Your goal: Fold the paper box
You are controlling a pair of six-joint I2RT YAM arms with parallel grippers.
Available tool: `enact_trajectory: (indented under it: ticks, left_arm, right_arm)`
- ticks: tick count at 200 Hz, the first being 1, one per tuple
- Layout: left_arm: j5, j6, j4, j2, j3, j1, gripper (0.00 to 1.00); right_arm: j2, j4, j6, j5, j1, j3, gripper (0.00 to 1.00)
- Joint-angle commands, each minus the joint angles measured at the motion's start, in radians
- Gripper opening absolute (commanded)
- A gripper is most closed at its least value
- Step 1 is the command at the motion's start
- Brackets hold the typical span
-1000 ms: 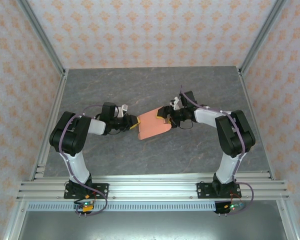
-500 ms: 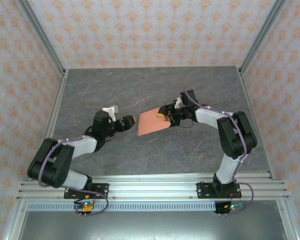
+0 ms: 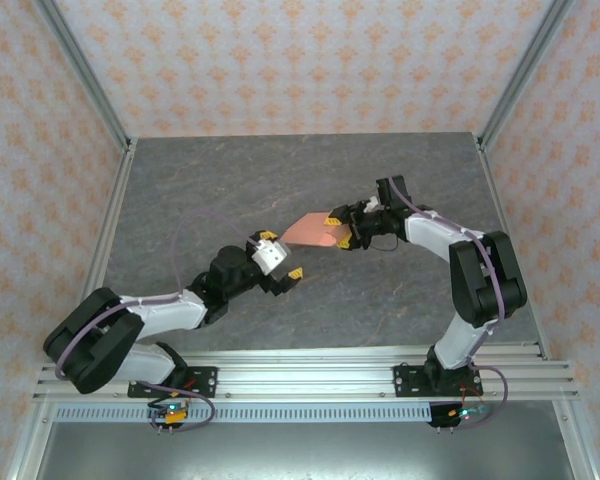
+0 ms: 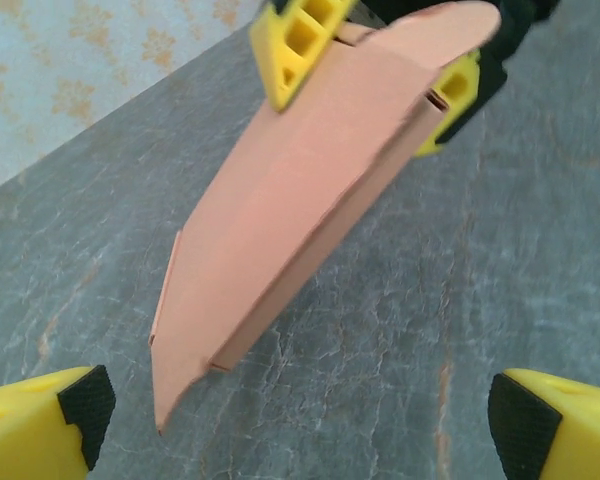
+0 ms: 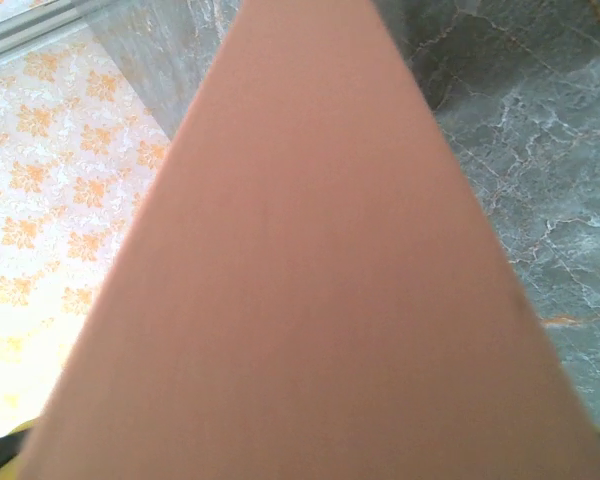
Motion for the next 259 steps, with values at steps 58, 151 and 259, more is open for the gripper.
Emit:
enact_trajectory:
  ticks: [58, 151, 259]
  left_arm:
    - [-0.184, 0.290, 0.132, 0.258, 0.163, -0.019, 0.94]
    - [0.010, 0.280, 0.157, 0.374, 0.301, -0.024, 0.84]
    - [-0.111, 0.266, -0.331, 0.110, 0.300, -0.027, 0.60]
  right_arm:
    - [-0.014, 0.011, 0.085, -0.043, -0.002, -0.030, 0.49]
    - [-0.097, -0.010, 0.100, -0.064, 0.002, -0.070, 0.49]
    - [-0.126, -0.151, -0.083, -0.037, -0.044, -0.016, 0.73]
